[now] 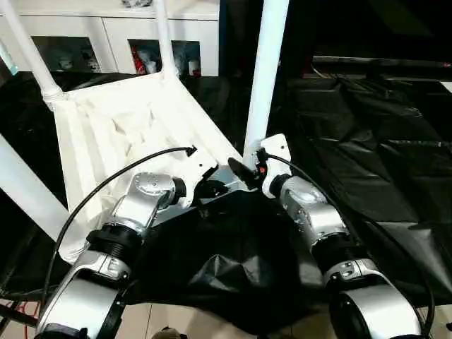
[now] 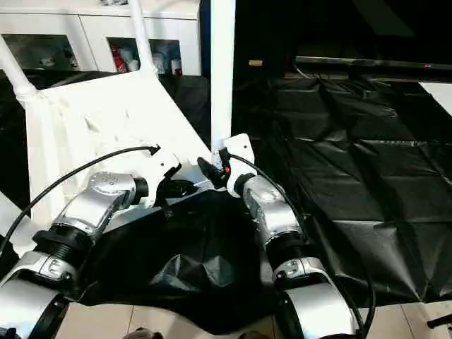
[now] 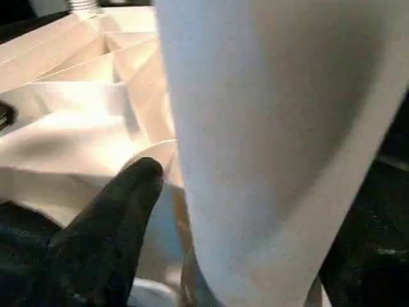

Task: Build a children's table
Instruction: Rotate leg to tighten

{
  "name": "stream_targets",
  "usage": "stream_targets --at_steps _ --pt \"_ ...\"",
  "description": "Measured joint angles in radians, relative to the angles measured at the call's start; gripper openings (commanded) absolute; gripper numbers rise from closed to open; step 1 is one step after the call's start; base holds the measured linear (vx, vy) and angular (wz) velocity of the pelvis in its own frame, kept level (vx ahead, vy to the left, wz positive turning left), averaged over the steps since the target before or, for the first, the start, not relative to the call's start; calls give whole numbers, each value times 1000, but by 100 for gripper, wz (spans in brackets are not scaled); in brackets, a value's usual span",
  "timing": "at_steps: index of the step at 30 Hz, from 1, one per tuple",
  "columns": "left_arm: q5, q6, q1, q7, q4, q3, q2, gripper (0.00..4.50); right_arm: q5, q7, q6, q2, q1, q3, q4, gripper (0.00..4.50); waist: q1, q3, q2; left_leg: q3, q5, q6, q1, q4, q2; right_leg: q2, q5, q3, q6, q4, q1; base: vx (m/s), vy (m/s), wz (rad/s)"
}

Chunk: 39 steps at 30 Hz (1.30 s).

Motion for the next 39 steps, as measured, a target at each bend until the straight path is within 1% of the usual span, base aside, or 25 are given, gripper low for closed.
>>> stream_targets --at_steps 1,5,6,9,14,15,16,17,20,22,23,24,27,29,31,35,39 --pt "0 -4 3 -11 -2 0 4 0 0 24 0 -11 2 8 -4 351 1 0 0 0 0 0 0 0 0 0 0 0 0 0 0 0 0 0" --pt "-12 -31 44 -110 -52 -3 55 0 9 241 11 -96 31 65 -63 351 7 0 0 0 0 0 0 0 0 0 0 0 0 0 0 0 0 0" --pt "-16 -39 54 -138 -62 -7 67 0 19 292 18 -111 38 76 -73 351 12 0 0 0 0 0 0 0 0 0 0 0 0 0 0 0 0 0" --pt "-32 -62 81 -224 -100 -26 106 0 27 418 23 -157 53 112 -102 351 19 0 0 0 0 0 -1 0 0 0 0 0 0 0 0 0 0 0" --pt "-49 -86 111 -321 -138 -40 152 0 33 565 22 -213 73 158 -143 351 33 1 -1 0 0 0 -2 2 1 0 0 0 0 0 1 0 0 0" --pt "-50 -88 118 -340 -148 -41 159 0 33 591 22 -227 82 169 -158 335 37 1 -1 0 0 0 -2 2 1 0 0 0 0 0 1 0 0 0" --pt "-51 -88 123 -353 -156 -42 163 0 33 607 22 -235 88 175 -165 335 39 1 -2 0 0 0 -2 2 1 0 0 0 0 0 1 0 0 0" --pt "-53 -88 124 -364 -158 -44 166 0 33 618 22 -239 90 177 -167 335 40 1 -2 0 0 0 -2 2 1 0 0 0 0 0 1 0 0 0" --pt "-64 -88 131 -385 -168 -49 178 0 35 653 32 -253 91 184 -180 300 41 1 -2 0 0 0 -2 3 1 0 0 0 0 0 1 0 0 0" --pt "-69 -88 136 -396 -173 -50 185 0 38 672 42 -266 91 184 -183 296 41 1 -2 0 0 0 -2 3 1 0 0 0 0 0 1 0 0 0" --pt "-69 -88 137 -398 -173 -50 186 0 41 677 45 -269 91 184 -186 282 41 1 -2 0 0 0 -2 3 1 0 0 0 0 0 1 0 0 0" --pt "-69 -88 137 -401 -175 -50 187 0 43 684 47 -272 91 184 -190 258 41 1 -2 0 0 0 -2 3 1 0 0 0 0 0 1 0 0 0" --pt "-69 -88 139 -407 -177 -49 189 0 53 695 54 -275 93 184 -209 248 41 1 -2 0 0 0 -2 3 1 0 0 -1 0 0 1 0 0 0" --pt "-70 -88 139 -408 -178 -49 189 0 59 696 60 -275 94 184 -213 227 41 1 -2 0 0 0 -2 3 1 0 0 -1 0 0 1 0 0 0" --pt "-71 -85 142 -410 -182 -49 187 0 62 695 64 -274 104 183 -222 215 41 1 -2 0 0 0 -2 3 1 0 0 -1 0 0 1 0 0 0" --pt "-69 -73 142 -378 -183 -48 166 0 63 669 79 -261 127 170 -247 208 44 0 -3 0 0 0 -1 4 1 -1 0 0 0 0 2 0 0 0" --pt "-51 -47 116 -302 -152 -46 130 0 56 561 96 -236 132 137 -235 206 36 0 -3 0 0 0 1 4 0 -1 -2 1 3 2 3 0 0 0"
